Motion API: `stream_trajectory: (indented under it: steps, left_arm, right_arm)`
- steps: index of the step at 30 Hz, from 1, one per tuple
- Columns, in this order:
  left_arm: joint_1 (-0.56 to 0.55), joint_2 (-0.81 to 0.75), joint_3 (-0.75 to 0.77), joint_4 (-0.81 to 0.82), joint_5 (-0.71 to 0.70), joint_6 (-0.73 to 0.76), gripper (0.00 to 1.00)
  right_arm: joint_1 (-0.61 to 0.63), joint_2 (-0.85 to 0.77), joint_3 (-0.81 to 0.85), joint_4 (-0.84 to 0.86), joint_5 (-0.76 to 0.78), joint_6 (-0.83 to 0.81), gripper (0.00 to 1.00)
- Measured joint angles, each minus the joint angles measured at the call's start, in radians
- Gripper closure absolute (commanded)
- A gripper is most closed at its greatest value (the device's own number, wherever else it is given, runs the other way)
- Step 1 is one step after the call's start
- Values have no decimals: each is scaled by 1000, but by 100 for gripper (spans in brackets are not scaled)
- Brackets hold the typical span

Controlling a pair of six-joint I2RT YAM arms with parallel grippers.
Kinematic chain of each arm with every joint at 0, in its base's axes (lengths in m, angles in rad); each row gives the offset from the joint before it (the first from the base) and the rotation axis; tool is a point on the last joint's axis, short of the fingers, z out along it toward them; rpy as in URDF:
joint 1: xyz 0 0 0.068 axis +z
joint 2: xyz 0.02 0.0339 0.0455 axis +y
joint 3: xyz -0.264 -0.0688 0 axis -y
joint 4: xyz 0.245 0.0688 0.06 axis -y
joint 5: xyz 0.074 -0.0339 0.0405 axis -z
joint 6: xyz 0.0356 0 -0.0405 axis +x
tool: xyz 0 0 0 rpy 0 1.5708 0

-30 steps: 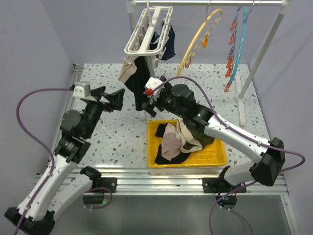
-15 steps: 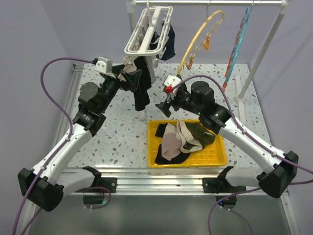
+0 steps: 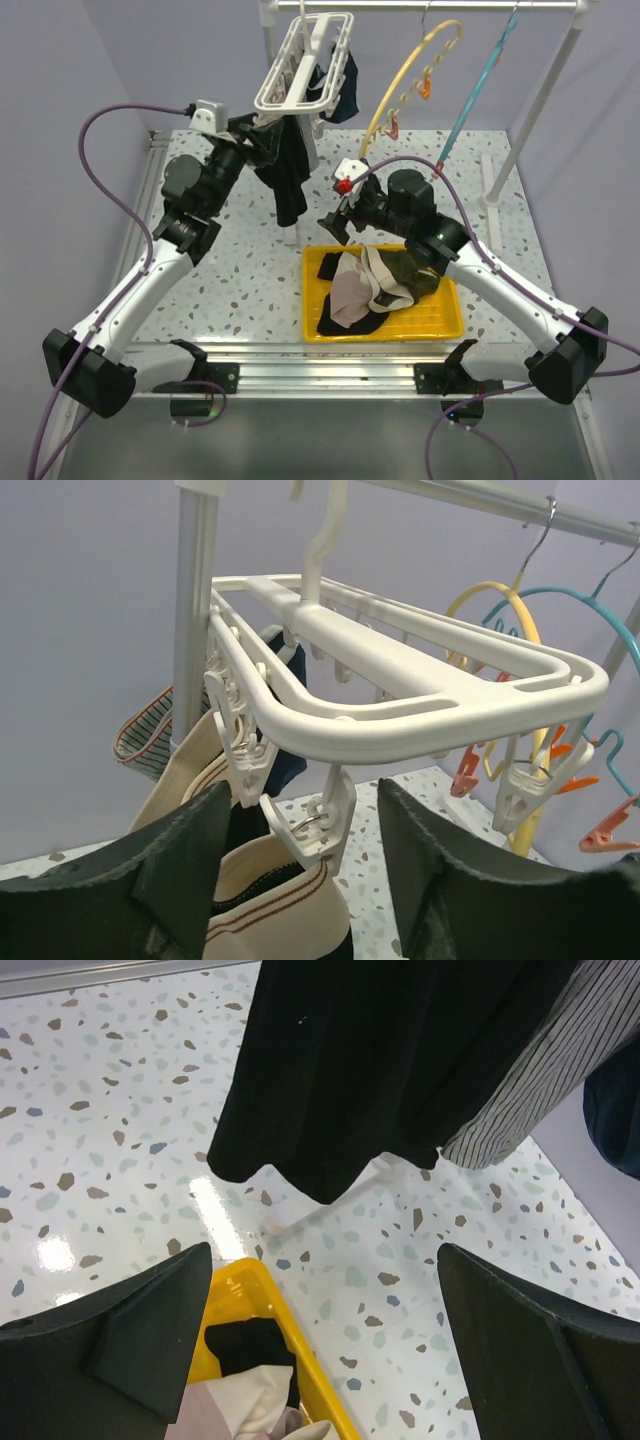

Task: Remove the underwear clipped to the hanger
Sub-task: Remove the underwear from the hanger.

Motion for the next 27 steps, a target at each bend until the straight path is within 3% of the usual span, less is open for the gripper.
stream_trajectory:
  steps: [2, 6, 8, 9, 10, 12, 14, 17, 20, 27]
  left_arm:
    - [0, 13, 10, 1, -5, 1, 46]
    - [0, 25, 14, 6, -10, -3, 87]
    - [0, 26, 16, 11, -11, 0, 98]
    - [0, 26, 17, 14, -11, 0, 98]
    - [0, 26, 19, 14, -10, 0, 95]
    - [0, 25, 21, 20, -11, 3, 60]
    - [0, 20, 21, 19, -11, 7, 33]
    - [0, 0, 21, 4, -9, -2, 19]
    - [0, -45, 17, -18, -9, -3, 13]
    - [0, -239, -24, -116, -39, 8, 8]
  right_arm:
    - [-1, 0, 0, 0, 0, 3, 1]
    - [-2, 0, 0, 0, -4, 4, 2]
    - [-2, 0, -1, 0, -8, 4, 1]
    - [-2, 0, -2, 0, -11, 4, 1]
    - [-3, 0, -2, 0, -16, 3, 1]
    - [-4, 0, -8, 1, -26, 0, 1]
    - [-5, 0, -19, 2, -34, -9, 1]
    - [-6, 0, -38, 2, -51, -32, 2]
    - [-6, 1, -53, 3, -56, -67, 1]
    - [-2, 49, -64, 68, -74, -112, 2]
